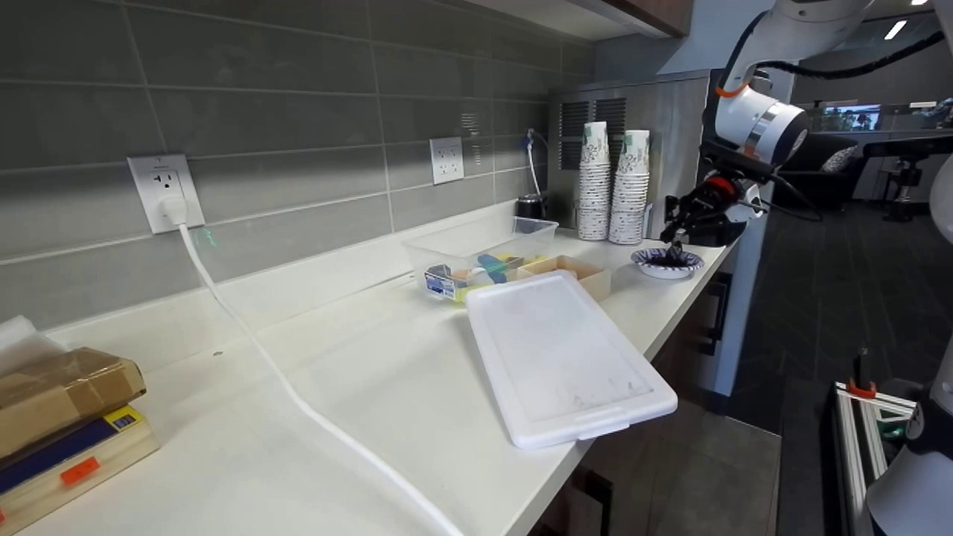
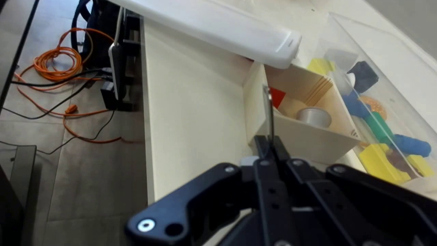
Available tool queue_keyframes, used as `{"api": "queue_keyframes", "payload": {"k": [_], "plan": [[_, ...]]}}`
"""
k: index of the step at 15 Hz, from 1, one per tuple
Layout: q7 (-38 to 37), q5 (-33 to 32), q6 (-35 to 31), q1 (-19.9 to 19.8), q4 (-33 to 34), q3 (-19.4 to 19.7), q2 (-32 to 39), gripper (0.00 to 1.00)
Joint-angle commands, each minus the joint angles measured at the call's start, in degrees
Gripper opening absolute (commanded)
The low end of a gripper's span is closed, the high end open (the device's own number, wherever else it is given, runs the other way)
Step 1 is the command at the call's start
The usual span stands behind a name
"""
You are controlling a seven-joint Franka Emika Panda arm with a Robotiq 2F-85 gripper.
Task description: Use the cake slicer to stir in the bowl
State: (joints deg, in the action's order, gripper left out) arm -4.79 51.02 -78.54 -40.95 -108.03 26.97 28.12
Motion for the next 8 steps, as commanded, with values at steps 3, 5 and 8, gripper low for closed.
{"api": "queue_keyframes", "payload": {"k": [3, 5, 8], "plan": [[0.77, -0.39, -5.67, 2.35, -2.94, -1.69, -3.87, 0.01], [1.24, 0.22, -5.33, 2.89, -3.18, -2.49, -4.49, 0.01], [1.24, 0.53, -4.10, 3.68, -3.26, -3.32, -5.00, 0.01]]}}
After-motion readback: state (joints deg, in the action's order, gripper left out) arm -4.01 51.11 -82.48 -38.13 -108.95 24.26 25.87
